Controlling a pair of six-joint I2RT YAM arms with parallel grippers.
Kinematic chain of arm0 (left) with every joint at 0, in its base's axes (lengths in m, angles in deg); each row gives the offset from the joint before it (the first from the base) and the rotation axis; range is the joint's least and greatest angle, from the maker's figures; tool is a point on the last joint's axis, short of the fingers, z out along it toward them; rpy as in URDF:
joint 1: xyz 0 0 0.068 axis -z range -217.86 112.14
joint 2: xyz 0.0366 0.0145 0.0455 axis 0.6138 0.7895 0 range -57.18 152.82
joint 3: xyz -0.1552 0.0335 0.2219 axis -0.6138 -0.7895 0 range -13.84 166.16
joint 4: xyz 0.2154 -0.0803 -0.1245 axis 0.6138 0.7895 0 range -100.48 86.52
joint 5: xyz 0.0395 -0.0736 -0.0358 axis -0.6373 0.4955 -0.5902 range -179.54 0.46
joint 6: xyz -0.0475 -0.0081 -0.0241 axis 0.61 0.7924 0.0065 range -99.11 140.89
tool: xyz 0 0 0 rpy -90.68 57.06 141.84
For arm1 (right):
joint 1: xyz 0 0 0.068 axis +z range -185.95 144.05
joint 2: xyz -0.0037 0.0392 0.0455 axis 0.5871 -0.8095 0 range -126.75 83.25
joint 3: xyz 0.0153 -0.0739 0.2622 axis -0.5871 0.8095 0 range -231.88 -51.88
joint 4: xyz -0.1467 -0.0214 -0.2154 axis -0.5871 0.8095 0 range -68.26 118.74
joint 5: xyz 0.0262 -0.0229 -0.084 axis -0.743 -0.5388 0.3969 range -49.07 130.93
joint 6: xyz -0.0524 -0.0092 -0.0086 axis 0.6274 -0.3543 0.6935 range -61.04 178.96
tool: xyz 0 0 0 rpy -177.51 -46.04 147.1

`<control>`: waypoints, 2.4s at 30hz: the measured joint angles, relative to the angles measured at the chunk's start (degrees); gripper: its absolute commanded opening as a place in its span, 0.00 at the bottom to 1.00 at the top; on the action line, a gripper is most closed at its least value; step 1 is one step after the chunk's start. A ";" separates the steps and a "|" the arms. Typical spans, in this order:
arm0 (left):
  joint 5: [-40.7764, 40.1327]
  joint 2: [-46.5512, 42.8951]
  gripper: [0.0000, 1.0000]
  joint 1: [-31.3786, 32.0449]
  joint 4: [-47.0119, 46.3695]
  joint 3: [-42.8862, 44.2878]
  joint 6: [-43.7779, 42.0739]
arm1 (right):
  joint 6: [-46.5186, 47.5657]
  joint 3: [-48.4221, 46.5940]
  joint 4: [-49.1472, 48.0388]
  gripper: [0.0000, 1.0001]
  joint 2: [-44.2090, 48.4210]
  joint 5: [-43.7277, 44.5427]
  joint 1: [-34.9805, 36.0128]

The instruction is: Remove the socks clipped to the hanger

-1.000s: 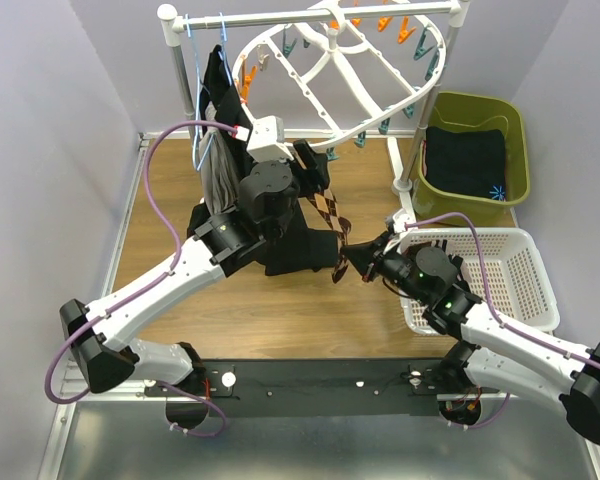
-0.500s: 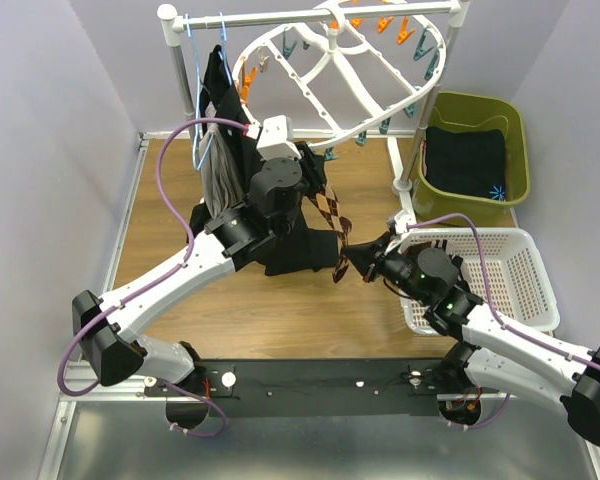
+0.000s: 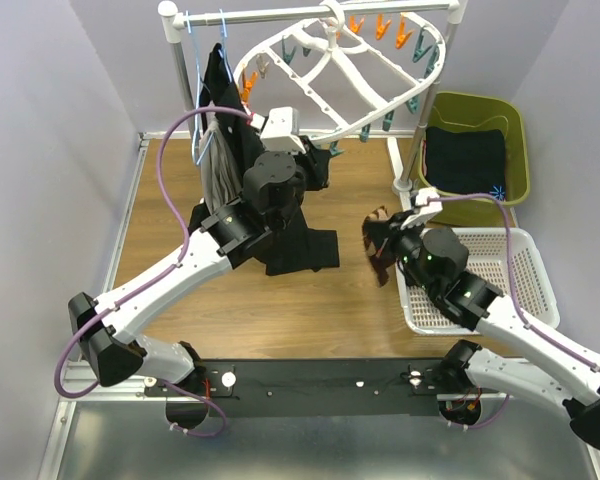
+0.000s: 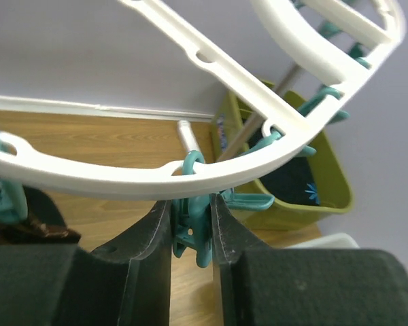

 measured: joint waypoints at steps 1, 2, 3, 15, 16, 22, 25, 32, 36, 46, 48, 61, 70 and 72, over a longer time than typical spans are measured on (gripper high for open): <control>1.75 0.11 0.01 0.02 0.04 1.33 -0.35 | -0.33 -1.73 1.86 0.01 -0.22 2.12 0.00; 2.97 0.22 0.01 0.02 0.02 2.16 -0.63 | -0.59 -4.17 4.44 0.01 -0.76 5.40 -0.04; 4.59 0.48 0.01 0.11 0.31 3.69 -1.07 | -0.87 -6.67 7.15 0.01 -1.55 8.20 -0.09; 9.33 6.12 0.01 7.96 1.27 19.93 -5.33 | -3.98 -15.89 26.99 0.01 -7.08 13.81 -25.57; 9.33 6.29 0.01 8.20 1.31 20.04 -5.35 | -4.26 -15.89 27.71 0.01 -6.91 13.86 -25.83; 9.31 8.22 0.01 8.87 1.57 20.22 -5.66 | -6.49 -15.85 32.92 0.01 -4.31 18.14 -25.92; 9.33 9.07 0.01 9.14 1.84 20.22 -5.75 | -7.96 -15.54 33.88 0.01 -2.62 19.30 -25.92; 9.44 9.25 0.01 9.57 2.01 20.79 -6.21 | -9.64 -15.87 38.62 0.01 0.44 20.22 -25.92; 9.55 9.25 0.01 9.62 1.99 20.96 -6.36 | -9.38 -18.97 40.59 0.01 3.78 22.12 -25.92; 9.77 9.25 0.01 9.81 1.95 20.98 -6.36 | -7.06 -19.10 42.91 0.90 4.90 23.04 -25.92; 9.81 9.25 0.01 9.86 1.92 20.98 -6.36 | -5.86 -19.10 42.99 0.95 4.48 21.77 -25.92; 10.16 9.27 0.01 9.86 1.55 20.98 -6.34 | -0.52 -14.36 28.20 1.00 4.09 -18.23 -26.01; 10.16 9.27 0.01 10.01 1.51 20.98 -6.19 | -1.29 -3.54 2.38 1.00 -1.95 -30.69 -11.98; 10.16 9.27 0.01 10.08 1.51 21.00 -6.12 | -0.74 -1.90 -3.96 1.00 -4.70 -30.03 -8.00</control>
